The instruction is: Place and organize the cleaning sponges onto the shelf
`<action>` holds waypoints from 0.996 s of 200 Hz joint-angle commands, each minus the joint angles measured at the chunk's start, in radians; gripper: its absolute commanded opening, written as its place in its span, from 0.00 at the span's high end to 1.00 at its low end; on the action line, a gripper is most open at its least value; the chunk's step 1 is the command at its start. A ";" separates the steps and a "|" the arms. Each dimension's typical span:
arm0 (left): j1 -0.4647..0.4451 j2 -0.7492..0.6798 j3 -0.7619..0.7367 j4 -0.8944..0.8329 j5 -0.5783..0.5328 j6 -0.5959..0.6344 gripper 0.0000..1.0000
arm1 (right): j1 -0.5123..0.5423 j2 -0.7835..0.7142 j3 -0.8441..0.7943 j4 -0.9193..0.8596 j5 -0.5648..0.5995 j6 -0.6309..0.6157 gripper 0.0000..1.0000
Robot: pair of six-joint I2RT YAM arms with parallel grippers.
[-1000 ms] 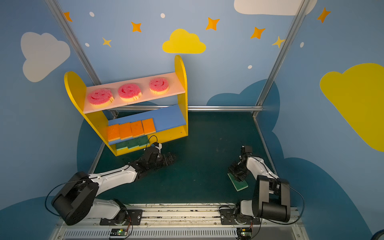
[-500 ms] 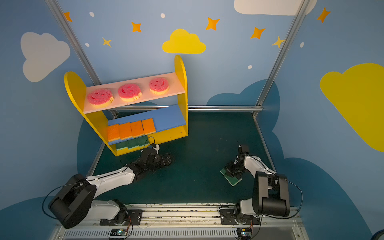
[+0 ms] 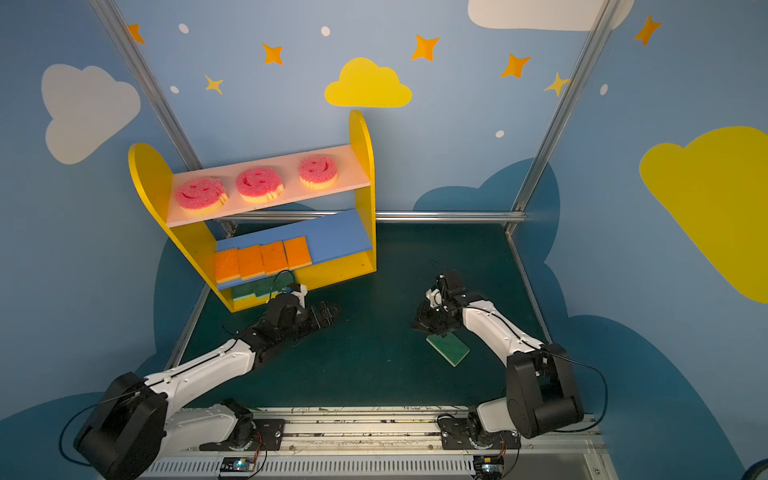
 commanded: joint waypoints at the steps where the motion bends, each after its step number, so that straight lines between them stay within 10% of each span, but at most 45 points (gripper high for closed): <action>1: 0.013 -0.037 -0.015 -0.030 0.038 0.032 0.03 | 0.041 0.007 0.053 0.000 -0.041 -0.003 0.83; 44: 0.002 0.048 0.077 -0.055 0.170 0.111 0.36 | -0.045 -0.068 0.036 -0.097 -0.023 -0.023 0.67; 75: -0.061 0.205 0.203 -0.046 0.235 0.142 0.75 | -0.232 -0.147 -0.089 -0.101 -0.111 -0.018 0.99; 98: -0.124 0.328 0.310 -0.039 0.246 0.158 0.90 | -0.339 -0.177 -0.142 -0.183 -0.084 -0.070 1.00; 134: -0.173 0.504 0.449 -0.018 0.278 0.152 0.97 | -0.506 -0.217 -0.212 -0.283 0.009 -0.140 1.00; 199: -0.183 0.568 0.477 0.014 0.271 0.141 0.97 | -0.500 -0.249 -0.260 -0.202 0.183 -0.107 1.00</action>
